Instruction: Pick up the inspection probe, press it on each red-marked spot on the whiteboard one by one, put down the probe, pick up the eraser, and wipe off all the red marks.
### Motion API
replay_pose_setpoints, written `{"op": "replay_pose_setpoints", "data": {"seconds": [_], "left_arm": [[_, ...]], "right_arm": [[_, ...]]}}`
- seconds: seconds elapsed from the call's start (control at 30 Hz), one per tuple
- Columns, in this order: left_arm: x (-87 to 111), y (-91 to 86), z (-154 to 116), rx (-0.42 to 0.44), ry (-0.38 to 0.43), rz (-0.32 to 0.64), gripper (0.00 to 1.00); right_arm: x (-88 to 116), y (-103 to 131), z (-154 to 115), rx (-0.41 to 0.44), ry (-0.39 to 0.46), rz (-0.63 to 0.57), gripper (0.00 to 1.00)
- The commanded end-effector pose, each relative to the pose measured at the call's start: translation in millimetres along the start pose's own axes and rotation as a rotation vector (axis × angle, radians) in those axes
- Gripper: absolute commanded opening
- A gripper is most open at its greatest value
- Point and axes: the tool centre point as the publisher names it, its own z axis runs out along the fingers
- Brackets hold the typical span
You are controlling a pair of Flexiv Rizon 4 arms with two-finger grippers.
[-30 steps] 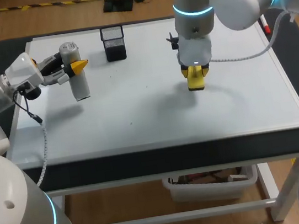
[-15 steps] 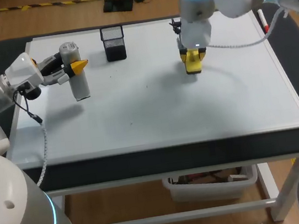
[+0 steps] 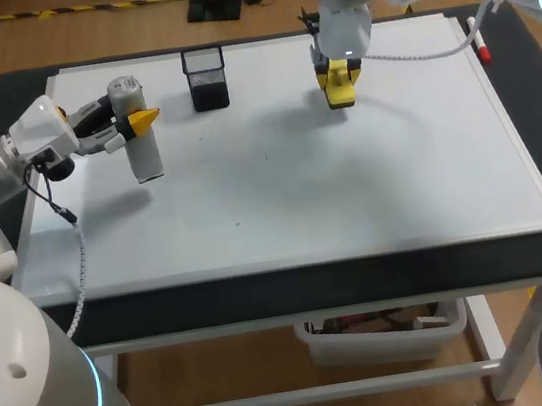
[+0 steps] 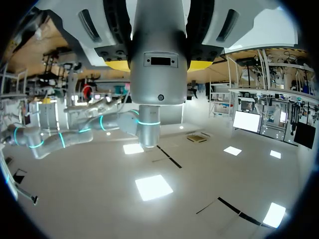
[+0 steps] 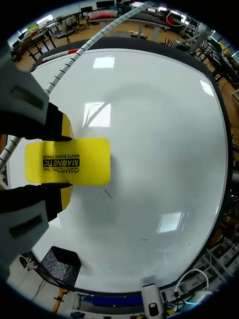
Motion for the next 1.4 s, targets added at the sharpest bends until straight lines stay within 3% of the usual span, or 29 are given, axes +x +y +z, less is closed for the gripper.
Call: {"op": "replay_pose_setpoints", "data": {"seconds": [0.03, 0.6, 1.07, 1.1, 1.13, 1.17, 1.2, 1.4], "left_arm": [[-0.1, -0.7, 0, 0.001, 0.001, 0.001, 0.0], [-0.1, -0.7, 0, 0.001, 0.001, 0.001, 0.0], [-0.1, -0.7, 0, 0.001, 0.001, 0.001, 0.0], [-0.1, -0.7, 0, 0.001, 0.001, 0.001, 0.0], [-0.1, -0.7, 0, 0.001, 0.001, 0.001, 0.0], [-0.1, -0.7, 0, 0.001, 0.001, 0.001, 0.0], [-0.1, -0.7, 0, 0.001, 0.001, 0.001, 0.0], [-0.1, -0.7, 0, 0.001, 0.001, 0.001, 0.0]], "right_arm": [[-3, -22, 7, -0.067, 0.004, -0.002, 0.0], [-14, -43, 22, -0.064, 0.009, -0.005, 0.0], [-12, -51, 29, -0.073, 0.014, 0.018, 0.0], [-12, -51, 29, -0.072, 0.013, 0.018, 0.19], [-12, -51, 28, -0.071, 0.012, 0.018, 0.45], [-11, -51, 27, -0.068, 0.008, 0.021, 0.93], [-10, -52, 26, -0.065, 0.005, 0.027, 1.0], [0, -49, 15, -0.04, -0.033, 0.087, 1.0]]}}
